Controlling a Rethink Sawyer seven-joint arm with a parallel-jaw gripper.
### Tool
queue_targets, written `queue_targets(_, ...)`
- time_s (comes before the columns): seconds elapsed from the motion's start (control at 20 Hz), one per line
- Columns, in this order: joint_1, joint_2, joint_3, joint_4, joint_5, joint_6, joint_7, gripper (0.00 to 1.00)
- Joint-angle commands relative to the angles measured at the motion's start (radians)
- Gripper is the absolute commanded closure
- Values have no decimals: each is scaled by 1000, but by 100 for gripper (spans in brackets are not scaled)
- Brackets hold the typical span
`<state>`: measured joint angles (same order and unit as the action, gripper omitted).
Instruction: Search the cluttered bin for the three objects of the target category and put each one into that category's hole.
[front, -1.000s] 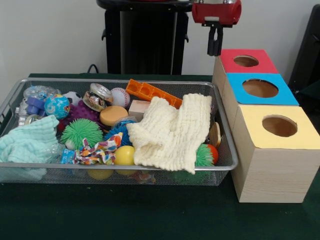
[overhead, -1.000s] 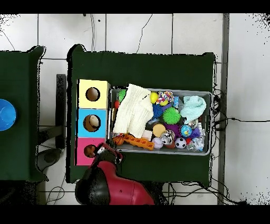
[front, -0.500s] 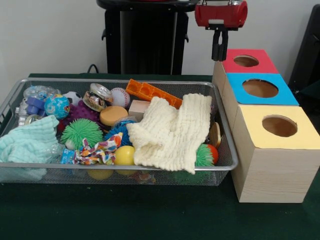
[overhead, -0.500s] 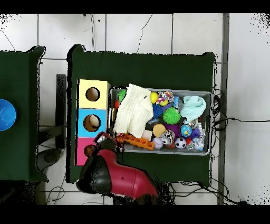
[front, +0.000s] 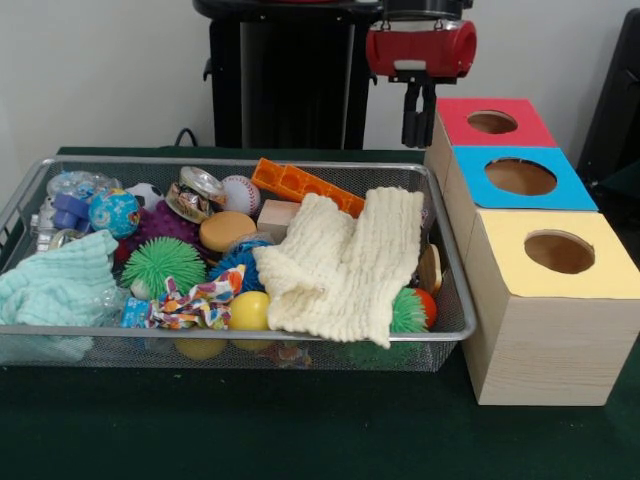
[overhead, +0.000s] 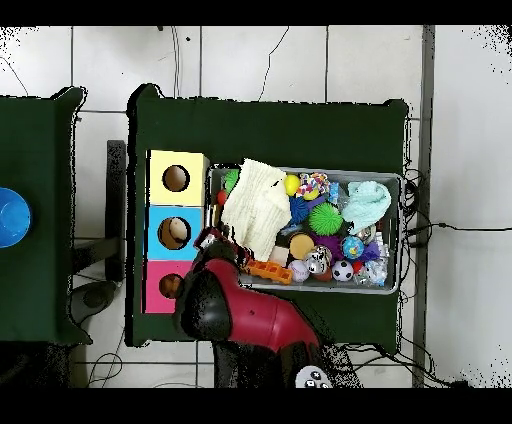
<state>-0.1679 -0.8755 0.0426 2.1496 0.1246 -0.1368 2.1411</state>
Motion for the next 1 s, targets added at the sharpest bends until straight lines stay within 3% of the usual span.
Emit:
queue_targets(0.05,-129,67,142,-91,-139,67,-2,100)
queue_targets(0.25,-132,112,131,-107,-180,12,23,100)
queue_targets(0.5,-65,180,71,-150,-179,-66,59,100)
queue_targets(1.0,-74,281,95,-199,-219,-148,97,100)
